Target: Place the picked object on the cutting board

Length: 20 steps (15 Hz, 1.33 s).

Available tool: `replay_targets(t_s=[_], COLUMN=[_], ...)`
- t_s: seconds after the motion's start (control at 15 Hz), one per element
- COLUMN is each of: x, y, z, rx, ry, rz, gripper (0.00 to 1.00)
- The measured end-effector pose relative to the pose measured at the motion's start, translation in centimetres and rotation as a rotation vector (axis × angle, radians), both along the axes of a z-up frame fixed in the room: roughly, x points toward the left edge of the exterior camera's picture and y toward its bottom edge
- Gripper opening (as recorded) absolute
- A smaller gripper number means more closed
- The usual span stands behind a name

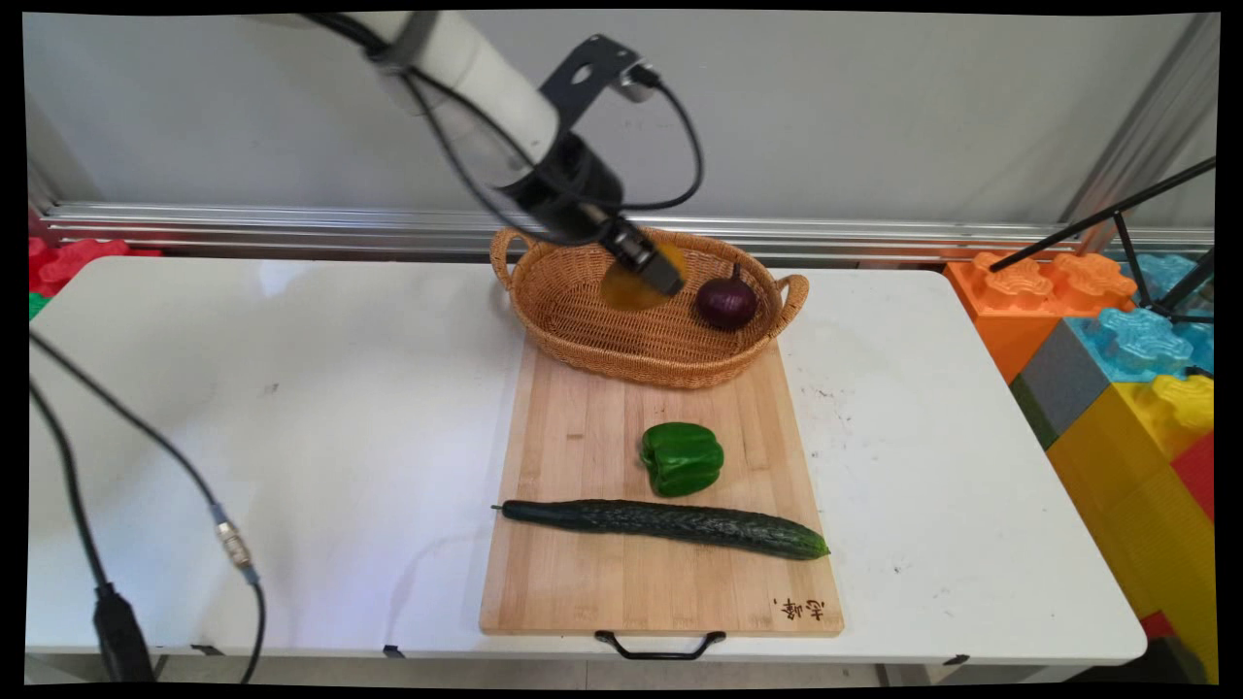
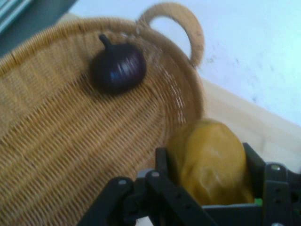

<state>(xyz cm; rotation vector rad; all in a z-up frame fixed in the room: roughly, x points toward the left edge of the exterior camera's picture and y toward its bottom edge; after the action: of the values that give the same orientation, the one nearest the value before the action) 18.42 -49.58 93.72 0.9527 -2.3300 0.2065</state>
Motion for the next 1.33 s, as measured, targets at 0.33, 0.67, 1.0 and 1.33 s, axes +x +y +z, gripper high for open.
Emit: replay_targets(t_s=[0.33,0.67,1.0,1.33], x=[2.7,4.8,5.6,5.3], y=[3.7,5.5,6.0,5.4], z=[-1.0,-5.3,-10.0,-13.1], rx=[0.022,0.047,0.066,0.051], ry=[-0.015,-0.029,-0.032,-0.028], rz=[-0.025,-0.034,-0.026,-0.023], gripper=[0.00,0.00,0.00,0.00])
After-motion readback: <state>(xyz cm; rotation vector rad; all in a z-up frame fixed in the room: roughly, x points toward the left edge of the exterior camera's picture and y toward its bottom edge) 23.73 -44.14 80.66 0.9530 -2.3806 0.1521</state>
